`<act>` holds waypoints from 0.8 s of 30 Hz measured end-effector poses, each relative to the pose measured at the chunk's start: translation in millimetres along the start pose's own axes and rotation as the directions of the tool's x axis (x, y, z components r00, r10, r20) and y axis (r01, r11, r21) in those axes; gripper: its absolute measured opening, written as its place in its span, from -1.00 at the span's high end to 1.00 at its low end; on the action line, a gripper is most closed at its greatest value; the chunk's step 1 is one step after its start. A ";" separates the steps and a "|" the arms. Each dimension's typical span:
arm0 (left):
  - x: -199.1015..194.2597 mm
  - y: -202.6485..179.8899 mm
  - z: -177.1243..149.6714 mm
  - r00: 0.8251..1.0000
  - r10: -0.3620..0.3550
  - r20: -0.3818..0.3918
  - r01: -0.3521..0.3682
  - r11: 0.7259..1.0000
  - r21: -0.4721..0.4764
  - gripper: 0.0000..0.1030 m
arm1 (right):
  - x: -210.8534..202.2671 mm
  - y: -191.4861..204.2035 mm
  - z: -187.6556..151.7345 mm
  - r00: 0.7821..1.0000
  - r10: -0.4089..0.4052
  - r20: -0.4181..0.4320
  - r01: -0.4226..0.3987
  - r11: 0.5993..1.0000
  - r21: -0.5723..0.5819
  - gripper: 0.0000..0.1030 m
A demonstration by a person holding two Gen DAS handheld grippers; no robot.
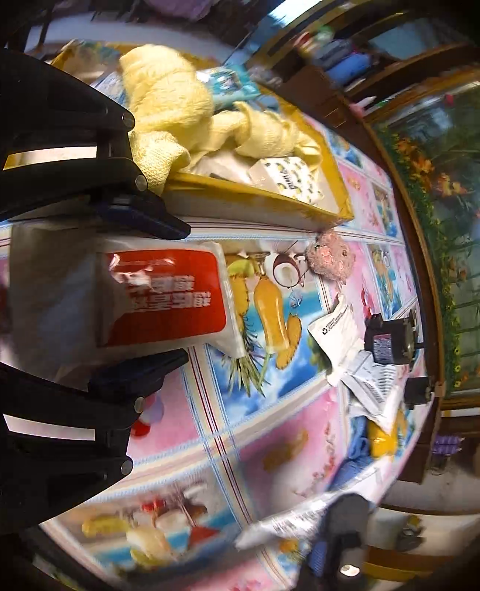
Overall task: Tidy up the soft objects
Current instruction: 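Carry the red-printed bag with the left gripper while the right carries the sachet toward the box, then lower the red-printed bag and paper sachet into the box and open both grippers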
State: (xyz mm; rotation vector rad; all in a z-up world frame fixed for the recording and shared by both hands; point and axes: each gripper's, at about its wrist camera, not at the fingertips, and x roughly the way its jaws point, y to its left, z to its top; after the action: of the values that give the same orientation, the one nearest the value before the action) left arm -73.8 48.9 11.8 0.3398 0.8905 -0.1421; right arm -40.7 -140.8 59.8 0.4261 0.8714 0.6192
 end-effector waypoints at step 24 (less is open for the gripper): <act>-78.8 150.5 -40.1 0.959 -0.218 0.180 0.279 0.835 -0.475 0.18 | 62.1 98.4 15.5 0.992 0.081 -0.098 -0.099 0.976 -0.193 0.32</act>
State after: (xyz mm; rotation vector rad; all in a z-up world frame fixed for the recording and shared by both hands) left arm -113.3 202.5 84.9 -0.2700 0.8173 -0.1661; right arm -29.7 -28.0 90.2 0.2603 0.8690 0.8064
